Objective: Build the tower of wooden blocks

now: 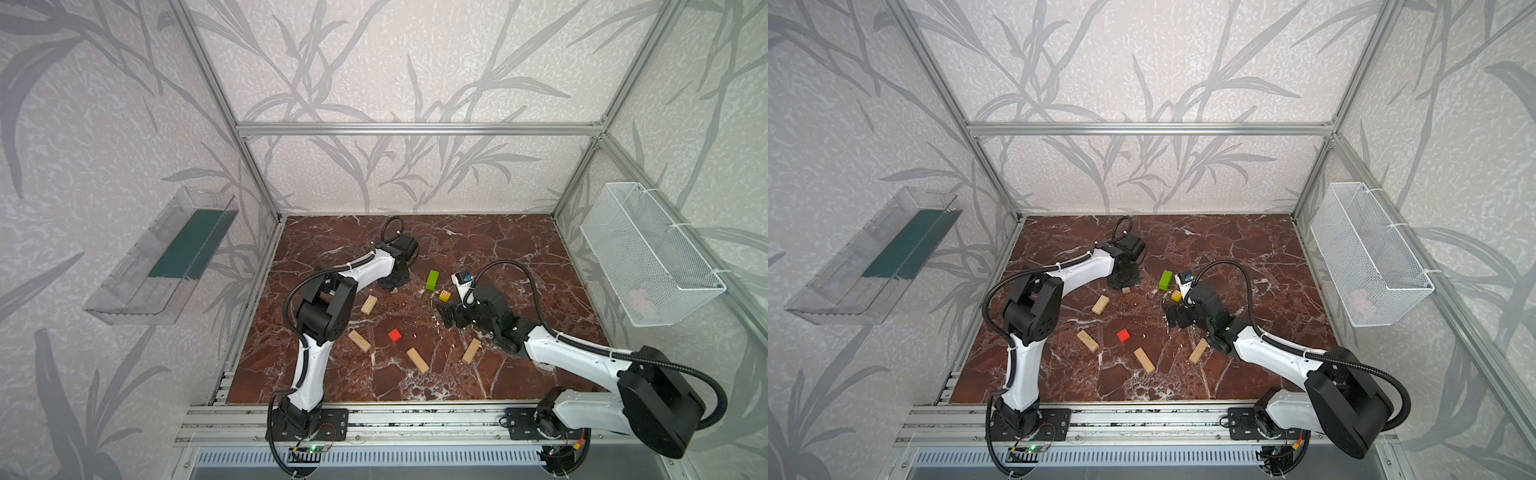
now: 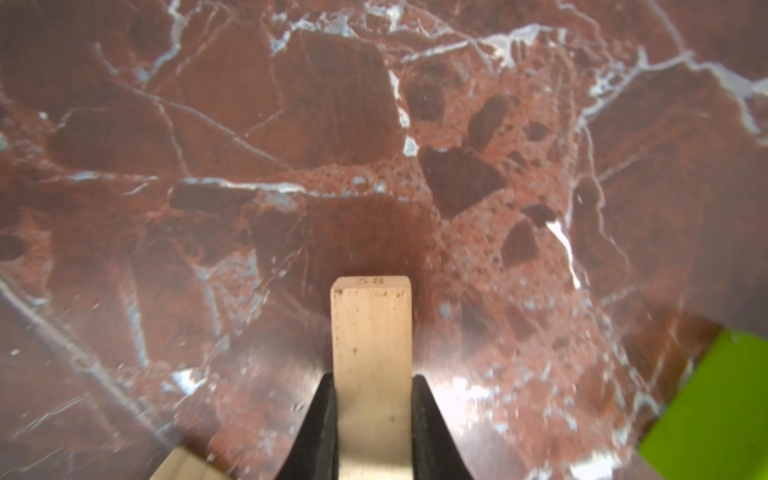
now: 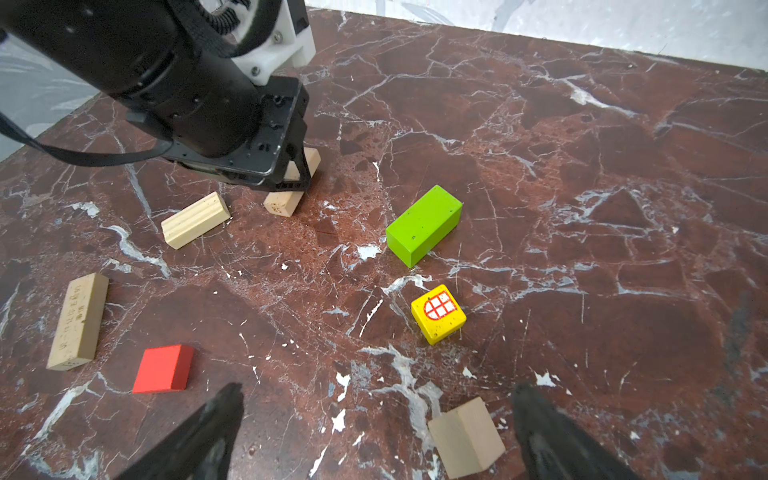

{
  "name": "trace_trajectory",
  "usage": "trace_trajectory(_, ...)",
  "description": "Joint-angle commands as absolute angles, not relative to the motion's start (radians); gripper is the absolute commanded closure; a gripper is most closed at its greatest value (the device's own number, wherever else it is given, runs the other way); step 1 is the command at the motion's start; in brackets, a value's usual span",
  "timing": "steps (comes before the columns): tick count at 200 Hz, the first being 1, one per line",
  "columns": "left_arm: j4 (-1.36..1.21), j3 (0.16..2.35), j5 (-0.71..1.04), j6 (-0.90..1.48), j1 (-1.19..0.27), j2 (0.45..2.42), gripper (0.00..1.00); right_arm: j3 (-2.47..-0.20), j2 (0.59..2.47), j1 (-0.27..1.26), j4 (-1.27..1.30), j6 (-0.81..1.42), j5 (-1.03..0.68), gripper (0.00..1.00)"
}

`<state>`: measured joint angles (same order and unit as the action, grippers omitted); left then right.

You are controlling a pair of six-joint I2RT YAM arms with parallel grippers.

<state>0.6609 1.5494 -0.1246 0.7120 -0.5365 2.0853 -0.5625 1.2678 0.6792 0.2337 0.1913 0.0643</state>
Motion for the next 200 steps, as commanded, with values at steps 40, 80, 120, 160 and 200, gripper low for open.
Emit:
trace_trajectory(40,0.636,1.351,-0.037,0.671,-0.593,1.878,0.89,-0.514,1.159,0.680,0.162,0.246,0.074,0.01)
trace_trajectory(80,0.614,1.249,-0.051,0.685,-0.652,1.798,0.90,-0.490,1.097,0.680,0.070,0.391,-0.016,0.01)
trace_trajectory(120,0.581,1.230,-0.090,0.712,-0.723,1.813,0.91,-0.431,1.069,0.680,0.078,0.347,0.006,0.01)
trace_trajectory(160,0.549,1.254,-0.102,0.719,-0.760,1.868,0.92,-0.434,1.094,0.680,0.095,0.262,-0.026,0.01)
trace_trajectory(200,0.501,1.248,-0.103,0.704,-0.775,1.900,0.93,-0.433,1.073,0.680,0.094,0.227,-0.049,0.01)
